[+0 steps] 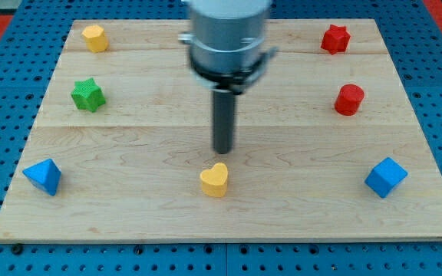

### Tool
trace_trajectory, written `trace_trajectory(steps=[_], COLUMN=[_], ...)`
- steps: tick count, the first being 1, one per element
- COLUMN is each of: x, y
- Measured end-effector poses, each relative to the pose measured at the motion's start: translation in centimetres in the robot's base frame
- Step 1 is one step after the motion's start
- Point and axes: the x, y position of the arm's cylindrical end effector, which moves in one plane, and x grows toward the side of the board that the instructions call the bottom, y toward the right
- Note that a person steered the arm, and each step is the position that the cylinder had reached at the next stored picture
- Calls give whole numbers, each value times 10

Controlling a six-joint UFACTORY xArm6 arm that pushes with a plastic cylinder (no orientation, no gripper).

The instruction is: Push the yellow heart towards the blue cube

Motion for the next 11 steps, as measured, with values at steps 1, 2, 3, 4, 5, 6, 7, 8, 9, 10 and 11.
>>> trace_trajectory(steps=[1,2,3,4,5,6,7,8,9,10,11], x=[33,77,87,79,100,114,102,73,58,58,58], y=[-61,-40,38,117,94,25,-45,-33,45,134,118])
